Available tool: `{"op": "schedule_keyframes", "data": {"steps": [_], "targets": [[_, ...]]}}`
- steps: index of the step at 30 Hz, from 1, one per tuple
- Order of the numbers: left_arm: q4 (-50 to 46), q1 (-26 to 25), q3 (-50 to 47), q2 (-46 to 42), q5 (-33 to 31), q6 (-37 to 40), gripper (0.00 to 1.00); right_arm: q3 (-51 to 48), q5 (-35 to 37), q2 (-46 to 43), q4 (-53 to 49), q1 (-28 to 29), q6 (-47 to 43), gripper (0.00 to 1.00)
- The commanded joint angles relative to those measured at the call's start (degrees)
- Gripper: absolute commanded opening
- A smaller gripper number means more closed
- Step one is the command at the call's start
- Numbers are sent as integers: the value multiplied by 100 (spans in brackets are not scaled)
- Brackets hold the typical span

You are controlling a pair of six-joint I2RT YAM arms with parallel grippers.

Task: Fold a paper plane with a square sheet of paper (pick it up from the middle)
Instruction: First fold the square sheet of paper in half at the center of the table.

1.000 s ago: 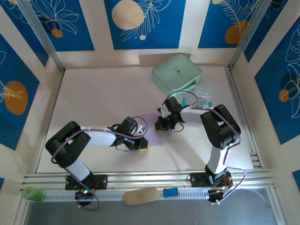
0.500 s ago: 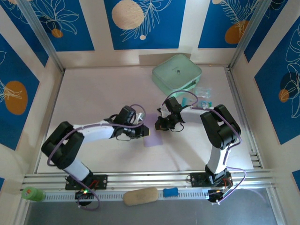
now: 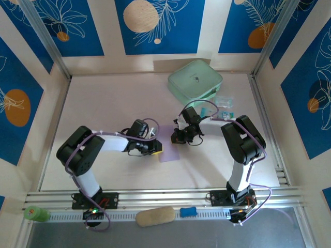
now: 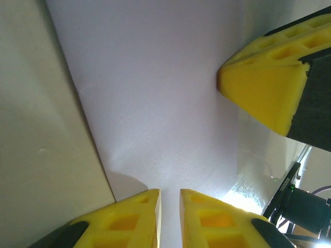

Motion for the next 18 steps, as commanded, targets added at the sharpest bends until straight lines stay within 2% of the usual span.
{"op": "schedule_keyframes", "data": {"steps": [1, 8, 13, 18], "targets": [[-505, 17, 51, -172, -117, 49, 18, -322, 871, 260, -640, -74, -63, 2], [-546, 220, 811, 177, 56, 14, 19, -349, 866, 235, -617, -78, -63, 2], [-540, 362, 974, 589, -112, -1, 19, -386, 796, 153, -571, -78, -75, 3], [-671, 384, 1062, 845, -194, 162, 19, -502, -11, -332, -82, -135, 122, 8]]}}
